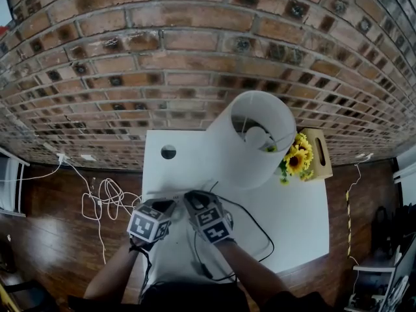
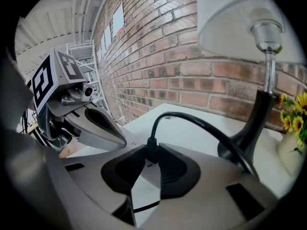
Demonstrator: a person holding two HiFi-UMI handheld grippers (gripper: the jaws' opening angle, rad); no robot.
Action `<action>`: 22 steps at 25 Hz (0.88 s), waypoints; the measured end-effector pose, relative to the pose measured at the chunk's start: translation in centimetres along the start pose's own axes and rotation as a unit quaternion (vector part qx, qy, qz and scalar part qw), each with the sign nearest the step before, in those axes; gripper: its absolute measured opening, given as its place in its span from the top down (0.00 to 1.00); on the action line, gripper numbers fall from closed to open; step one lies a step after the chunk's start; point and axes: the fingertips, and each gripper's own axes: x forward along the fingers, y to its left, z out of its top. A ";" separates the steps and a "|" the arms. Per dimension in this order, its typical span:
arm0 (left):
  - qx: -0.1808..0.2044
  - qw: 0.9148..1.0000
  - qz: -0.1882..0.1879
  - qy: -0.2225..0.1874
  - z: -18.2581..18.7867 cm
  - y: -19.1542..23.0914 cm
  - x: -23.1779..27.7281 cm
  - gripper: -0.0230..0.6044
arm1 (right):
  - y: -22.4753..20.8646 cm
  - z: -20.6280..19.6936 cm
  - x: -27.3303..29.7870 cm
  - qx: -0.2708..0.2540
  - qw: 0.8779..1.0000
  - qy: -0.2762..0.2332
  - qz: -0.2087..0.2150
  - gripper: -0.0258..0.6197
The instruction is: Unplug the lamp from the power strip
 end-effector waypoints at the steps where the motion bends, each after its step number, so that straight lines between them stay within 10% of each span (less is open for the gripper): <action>1: 0.001 1.000 0.003 0.002 -0.1 0.1 0.0 0.93 | 0.1 0.0 0.0 -0.004 1.000 0.000 0.000 0.83; 11: -0.003 1.000 -0.001 -0.001 -0.1 0.1 0.1 0.93 | -0.1 0.0 0.0 0.006 1.000 -0.010 0.011 0.83; 16: 0.005 1.000 0.002 -0.001 0.2 0.3 0.2 0.93 | -1.1 0.1 0.5 0.110 0.994 -0.014 0.012 0.82; 22: -0.007 1.000 0.008 0.011 0.0 0.5 0.1 0.93 | -0.2 0.3 0.0 -0.003 1.000 0.005 -0.007 0.83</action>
